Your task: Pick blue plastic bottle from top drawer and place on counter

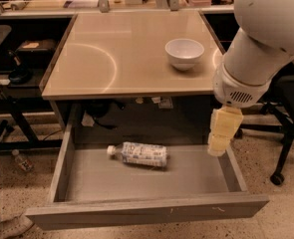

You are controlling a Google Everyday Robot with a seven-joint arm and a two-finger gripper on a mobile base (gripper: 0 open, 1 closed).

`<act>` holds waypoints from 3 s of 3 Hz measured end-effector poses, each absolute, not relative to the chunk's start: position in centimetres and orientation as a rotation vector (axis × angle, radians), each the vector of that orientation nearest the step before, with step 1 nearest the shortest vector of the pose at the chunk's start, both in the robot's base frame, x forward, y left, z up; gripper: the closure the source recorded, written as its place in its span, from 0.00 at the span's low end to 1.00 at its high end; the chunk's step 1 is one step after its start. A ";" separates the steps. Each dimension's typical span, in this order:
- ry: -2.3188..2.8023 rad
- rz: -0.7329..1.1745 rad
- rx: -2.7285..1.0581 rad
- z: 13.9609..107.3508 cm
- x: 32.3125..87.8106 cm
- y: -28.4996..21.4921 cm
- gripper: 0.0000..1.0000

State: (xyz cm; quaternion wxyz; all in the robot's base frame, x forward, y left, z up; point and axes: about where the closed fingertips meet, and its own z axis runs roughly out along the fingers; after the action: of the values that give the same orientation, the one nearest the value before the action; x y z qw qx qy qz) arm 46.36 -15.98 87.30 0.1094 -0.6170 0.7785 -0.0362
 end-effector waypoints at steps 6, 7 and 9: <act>2.277 0.244 -1.798 74.5 47.7 -4.3 0.00; 2.234 0.287 -1.783 71.7 50.3 -2.1 0.00; 2.234 0.348 -1.756 67.3 53.2 -0.5 0.00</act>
Offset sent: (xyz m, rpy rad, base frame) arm -0.0012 0.0985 -0.0968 0.1521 0.0869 0.0537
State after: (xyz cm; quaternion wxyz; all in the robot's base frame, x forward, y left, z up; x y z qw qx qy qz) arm 53.24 -0.53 67.25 0.1390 -0.6076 0.7727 0.1206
